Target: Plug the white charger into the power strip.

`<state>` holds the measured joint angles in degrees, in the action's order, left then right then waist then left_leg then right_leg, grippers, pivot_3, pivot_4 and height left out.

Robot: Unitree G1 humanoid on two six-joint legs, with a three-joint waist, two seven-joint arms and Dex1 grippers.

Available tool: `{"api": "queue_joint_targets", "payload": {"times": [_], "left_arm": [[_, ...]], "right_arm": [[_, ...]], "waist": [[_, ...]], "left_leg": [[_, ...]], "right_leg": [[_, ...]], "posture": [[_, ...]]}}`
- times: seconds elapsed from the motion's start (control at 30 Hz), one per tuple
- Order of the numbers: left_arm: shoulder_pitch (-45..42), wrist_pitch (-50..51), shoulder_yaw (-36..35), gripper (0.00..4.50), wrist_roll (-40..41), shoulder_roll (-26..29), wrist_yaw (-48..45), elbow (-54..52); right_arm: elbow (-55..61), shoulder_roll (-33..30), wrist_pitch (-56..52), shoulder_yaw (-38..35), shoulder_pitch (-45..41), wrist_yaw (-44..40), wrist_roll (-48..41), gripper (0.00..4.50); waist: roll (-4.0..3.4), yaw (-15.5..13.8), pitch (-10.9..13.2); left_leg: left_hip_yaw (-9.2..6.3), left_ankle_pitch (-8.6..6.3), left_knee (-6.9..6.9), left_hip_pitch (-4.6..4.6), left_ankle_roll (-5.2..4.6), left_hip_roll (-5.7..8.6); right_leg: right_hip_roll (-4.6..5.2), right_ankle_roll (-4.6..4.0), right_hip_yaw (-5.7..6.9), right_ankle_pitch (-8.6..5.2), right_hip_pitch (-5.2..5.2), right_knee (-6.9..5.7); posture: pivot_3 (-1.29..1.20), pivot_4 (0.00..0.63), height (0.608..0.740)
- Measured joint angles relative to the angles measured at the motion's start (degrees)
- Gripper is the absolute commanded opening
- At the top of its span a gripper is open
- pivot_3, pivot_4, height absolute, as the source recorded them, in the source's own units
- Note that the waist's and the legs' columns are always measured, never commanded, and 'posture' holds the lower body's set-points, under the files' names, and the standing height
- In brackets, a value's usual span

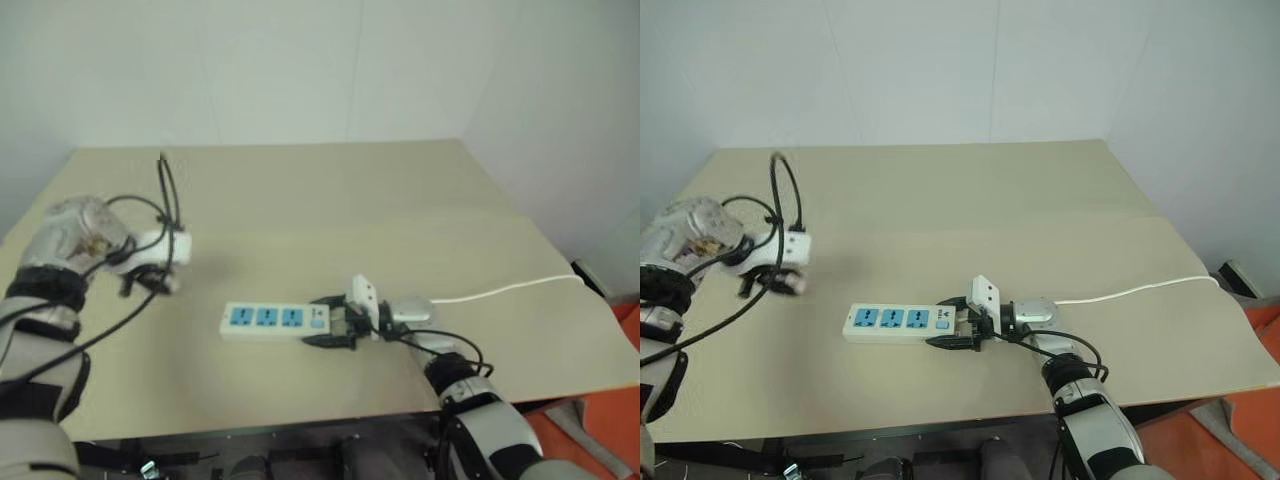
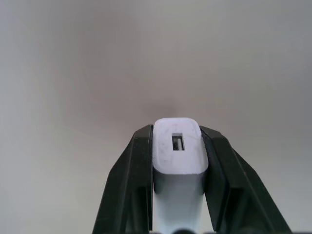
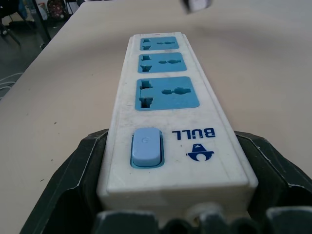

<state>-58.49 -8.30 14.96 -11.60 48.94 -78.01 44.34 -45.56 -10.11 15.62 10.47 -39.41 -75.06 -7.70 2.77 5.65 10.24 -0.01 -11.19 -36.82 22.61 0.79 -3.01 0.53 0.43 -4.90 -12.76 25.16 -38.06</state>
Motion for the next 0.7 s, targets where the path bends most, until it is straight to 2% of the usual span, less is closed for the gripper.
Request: {"api": "queue_joint_targets", "payload": {"times": [0.03, 0.17, 0.27, 0.5, 0.7], "left_arm": [[1.5, -0.3, -4.2, 1.03, 4.6, -3.2, 2.5, -3.0], [7.1, 3.7, -12.4, 1.03, 16.5, -11.2, 8.1, -14.6], [13.7, 9.7, -16.5, 1.03, 25.2, -14.8, 10.0, -25.6], [26.1, 24.0, -17.0, 1.03, 38.3, -15.6, 7.3, -40.9], [28.2, 28.0, -16.6, 1.03, 41.1, -14.8, 5.9, -45.2]], "right_arm": [[-0.1, 0.0, 0.1, 0.0, 0.0, 0.0, 0.0, 3.41], [-0.6, 0.3, 0.4, 0.2, -0.4, -0.1, 0.2, 3.41], [-1.0, 0.4, 0.5, 0.3, -0.6, -0.2, 0.3, 3.41], [-1.3, 0.4, 0.5, 0.3, -0.7, -0.8, 0.3, 3.41], [-1.3, 0.3, 0.2, 0.3, -0.7, -2.8, 0.2, 3.41]], "waist": [[0.00, -0.1, 0.0], [0.02, 0.5, 0.0], [0.02, 0.8, 0.0], [0.02, 0.8, 0.0], [0.02, 0.9, 0.0]], "left_leg": [[0.01, 0.00, -0.02, -0.01, 0.00, 0.00], [0.04, -0.01, -0.02, -0.11, -0.01, 0.00], [0.05, -0.02, 0.00, -0.15, -0.01, 0.01], [0.04, -0.01, -0.01, -0.27, -0.01, 0.06], [0.04, -0.02, -0.01, -0.30, -0.01, 0.06]], "right_leg": [[0.01, 0.00, 0.00, 0.00, -0.02, 0.00], [-0.08, 0.02, -0.18, 0.04, -0.02, -0.05], [-0.08, 0.02, -0.24, 0.04, -0.05, -0.07], [-0.06, 0.07, -0.24, 0.06, -0.20, -0.01], [-0.07, 0.07, -0.24, 0.06, -0.23, 0.02]], "posture": [[0.00, 0.150, 0.740], [0.00, 0.150, 0.740], [0.00, 0.150, 0.740], [0.00, 0.150, 0.740], [0.00, 0.150, 0.740]]}}
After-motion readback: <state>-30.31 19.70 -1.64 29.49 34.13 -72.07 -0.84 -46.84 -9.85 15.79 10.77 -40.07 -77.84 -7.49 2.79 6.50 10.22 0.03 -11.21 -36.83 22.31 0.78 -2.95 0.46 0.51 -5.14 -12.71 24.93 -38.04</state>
